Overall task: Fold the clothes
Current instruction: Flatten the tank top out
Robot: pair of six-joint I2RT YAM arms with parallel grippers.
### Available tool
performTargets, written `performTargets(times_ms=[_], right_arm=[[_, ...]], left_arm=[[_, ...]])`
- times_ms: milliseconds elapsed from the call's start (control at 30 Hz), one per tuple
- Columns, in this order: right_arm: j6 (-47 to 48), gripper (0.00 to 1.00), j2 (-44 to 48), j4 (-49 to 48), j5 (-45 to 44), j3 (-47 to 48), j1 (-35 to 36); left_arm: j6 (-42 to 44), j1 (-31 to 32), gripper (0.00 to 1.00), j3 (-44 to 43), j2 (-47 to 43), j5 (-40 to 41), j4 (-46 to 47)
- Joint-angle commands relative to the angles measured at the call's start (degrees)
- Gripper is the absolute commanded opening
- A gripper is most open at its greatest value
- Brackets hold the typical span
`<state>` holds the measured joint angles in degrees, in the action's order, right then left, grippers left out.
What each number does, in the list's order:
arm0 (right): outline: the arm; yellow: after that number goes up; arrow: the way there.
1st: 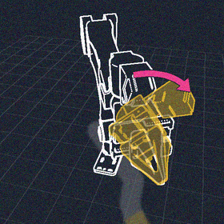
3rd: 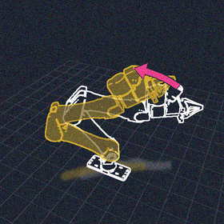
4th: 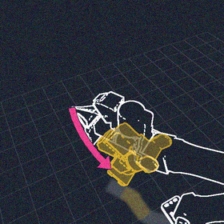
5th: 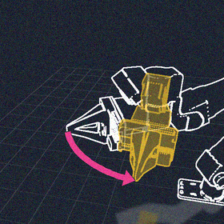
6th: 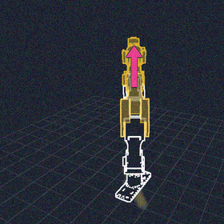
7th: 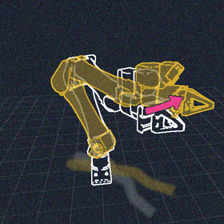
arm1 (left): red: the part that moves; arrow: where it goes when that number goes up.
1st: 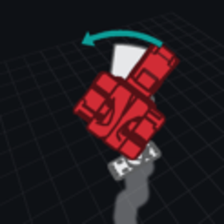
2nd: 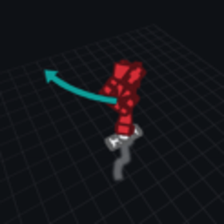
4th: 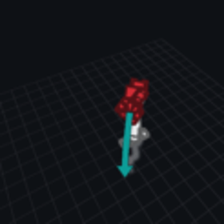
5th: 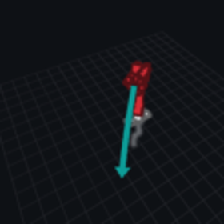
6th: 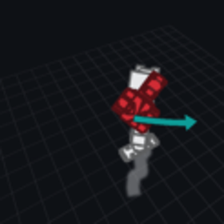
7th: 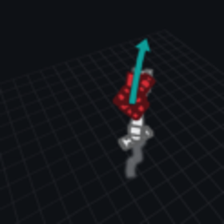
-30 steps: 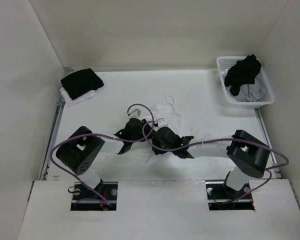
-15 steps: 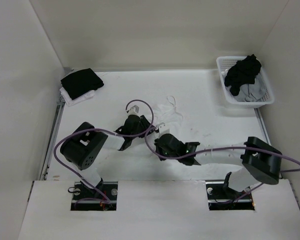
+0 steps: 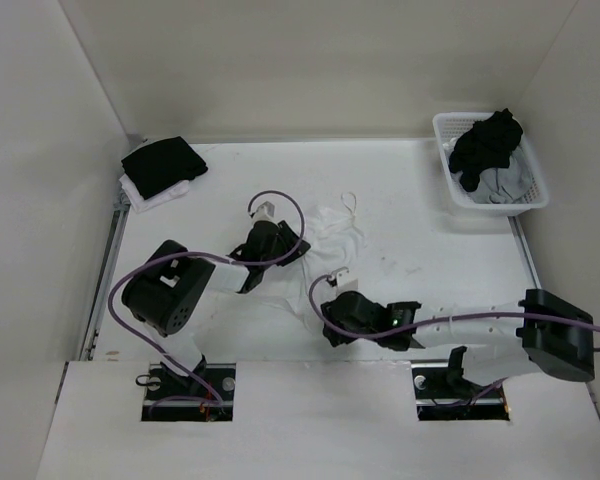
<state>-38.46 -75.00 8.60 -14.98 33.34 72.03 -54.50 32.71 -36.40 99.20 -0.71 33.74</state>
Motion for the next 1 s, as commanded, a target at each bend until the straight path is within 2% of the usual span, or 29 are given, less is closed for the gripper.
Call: performTargets(times_ms=[0, 167, 267, 333, 467, 500, 600, 633, 700, 800, 867, 967], right_arm=[[-2.76, 0.53, 0.3, -1.74, -6.46, 3.22, -6.4], [-6.45, 0.64, -7.07, -10.43, -7.7, 6.38, -21.08], [-8.12, 0.62, -13.66, -13.96, -4.81, 10.06, -28.2], [-8.12, 0.52, -18.23, -14.75, -2.16, 13.49, -31.02], [-8.21, 0.21, -26.49, -15.19, 0.56, 21.04, -36.99], [-7.43, 0.15, -31.04, -15.19, 2.4, 27.59, -40.75], [-6.37, 0.14, -34.06, -14.93, 3.38, 33.52, -43.94], [-6.19, 0.16, -35.2, -14.84, 3.73, 36.24, -45.6], [-5.84, 0.34, -36.7, -15.36, 4.43, 40.21, -48.51], [-4.18, 0.57, -34.7, -16.51, 5.4, 39.62, -50.54], [-3.12, 0.62, -30.93, -18.43, 5.14, 35.59, -51.07], [-3.64, 0.62, -24.25, -21.42, 5.05, 27.07, -50.89]], left_arm=[[0.45, -0.32, 0.3, 1.06, -5.32, -0.43, 1.42], [2.2, -0.41, 0.33, 5.28, -12.44, -0.52, 0.45], [3.78, -1.02, 0.36, 8.71, -18.14, 0.27, -1.03], [4.84, -2.25, 0.37, 10.64, -22.18, 0.71, -3.49], [6.07, -5.85, 0.38, 14.51, -29.22, 2.73, -8.41], [5.99, -8.56, 0.39, 17.04, -32.98, 3.34, -11.47], [5.9, -10.86, 0.41, 18.99, -36.34, 4.05, -14.39], [6.07, -11.57, 0.41, 19.52, -37.4, 4.57, -15.62], [6.07, -12.8, 0.43, 20.66, -40.38, 6.41, -19.56], [6.16, -13.07, 0.46, 21.46, -43.46, 10.1, -25.36], [5.99, -12.46, 0.47, 21.9, -44.87, 13.26, -29.06], [5.72, -11.58, 0.46, 22.25, -46.02, 15.91, -33.81]])
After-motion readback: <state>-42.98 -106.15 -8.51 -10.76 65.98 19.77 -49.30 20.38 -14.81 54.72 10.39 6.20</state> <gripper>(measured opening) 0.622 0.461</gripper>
